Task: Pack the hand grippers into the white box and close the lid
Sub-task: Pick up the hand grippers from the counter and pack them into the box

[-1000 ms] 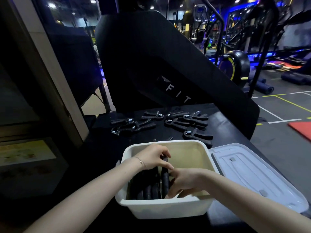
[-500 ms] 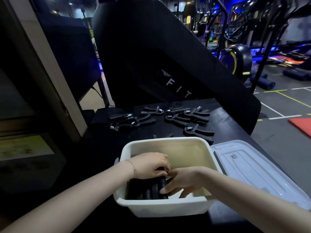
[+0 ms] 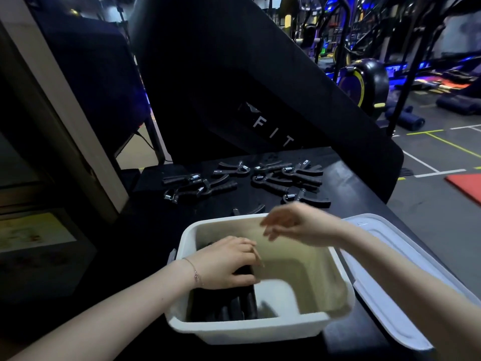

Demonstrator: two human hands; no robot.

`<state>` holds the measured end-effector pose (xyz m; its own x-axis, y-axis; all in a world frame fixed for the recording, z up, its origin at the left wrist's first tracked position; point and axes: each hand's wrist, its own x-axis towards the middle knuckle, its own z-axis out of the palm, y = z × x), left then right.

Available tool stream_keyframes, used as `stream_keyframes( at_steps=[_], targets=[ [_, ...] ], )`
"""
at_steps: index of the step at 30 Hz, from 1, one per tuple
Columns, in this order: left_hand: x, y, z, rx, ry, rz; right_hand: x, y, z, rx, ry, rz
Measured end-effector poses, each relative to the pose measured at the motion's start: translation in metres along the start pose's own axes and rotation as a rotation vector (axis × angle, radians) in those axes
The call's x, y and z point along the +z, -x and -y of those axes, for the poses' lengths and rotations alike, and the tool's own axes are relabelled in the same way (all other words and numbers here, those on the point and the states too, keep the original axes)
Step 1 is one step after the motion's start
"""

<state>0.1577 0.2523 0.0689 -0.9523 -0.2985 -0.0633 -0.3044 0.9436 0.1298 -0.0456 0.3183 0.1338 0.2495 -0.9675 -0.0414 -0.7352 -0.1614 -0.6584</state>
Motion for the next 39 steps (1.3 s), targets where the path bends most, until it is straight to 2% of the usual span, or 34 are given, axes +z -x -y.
stream_keyframes(
  at_steps=[2,4,7,12,15,19,23,27,32,35,37,39],
  targets=[
    [-0.004,-0.001,0.004,0.021,0.006,-0.11,-0.013,-0.006,-0.011,-0.058,-0.076,-0.187],
    [-0.011,-0.002,0.01,0.031,0.017,-0.21,-0.02,-0.015,-0.026,-0.07,-0.088,-0.305],
    [-0.023,-0.006,0.025,0.008,0.026,-0.287,-0.024,-0.03,-0.048,-0.042,-0.083,-0.333],
    [-0.039,-0.017,0.061,-0.121,0.146,-0.314,-0.023,-0.059,-0.088,0.021,-0.09,-0.346],
    [-0.042,-0.03,0.085,-0.214,0.226,-0.287,-0.015,-0.08,-0.115,0.037,-0.053,-0.352],
    [-0.044,-0.047,0.112,-0.334,0.377,-0.265,0.002,-0.113,-0.142,0.047,0.048,-0.229],
    [-0.03,-0.065,0.141,-0.369,0.37,-0.206,0.027,-0.145,-0.16,-0.027,0.093,-0.076],
    [0.002,-0.079,0.167,-0.369,0.311,-0.108,0.055,-0.164,-0.178,-0.105,0.246,0.06],
    [0.037,-0.089,0.19,-0.385,0.311,-0.036,0.064,-0.172,-0.191,-0.233,0.276,-0.039],
    [0.052,-0.09,0.194,-0.382,0.236,0.062,0.065,-0.177,-0.195,-0.332,0.26,-0.113],
    [0.06,-0.09,0.193,-0.382,0.196,0.133,0.067,-0.181,-0.196,-0.352,0.227,-0.114],
    [0.061,-0.089,0.192,-0.4,0.222,0.132,0.067,-0.183,-0.194,-0.372,0.225,-0.116]
  ],
)
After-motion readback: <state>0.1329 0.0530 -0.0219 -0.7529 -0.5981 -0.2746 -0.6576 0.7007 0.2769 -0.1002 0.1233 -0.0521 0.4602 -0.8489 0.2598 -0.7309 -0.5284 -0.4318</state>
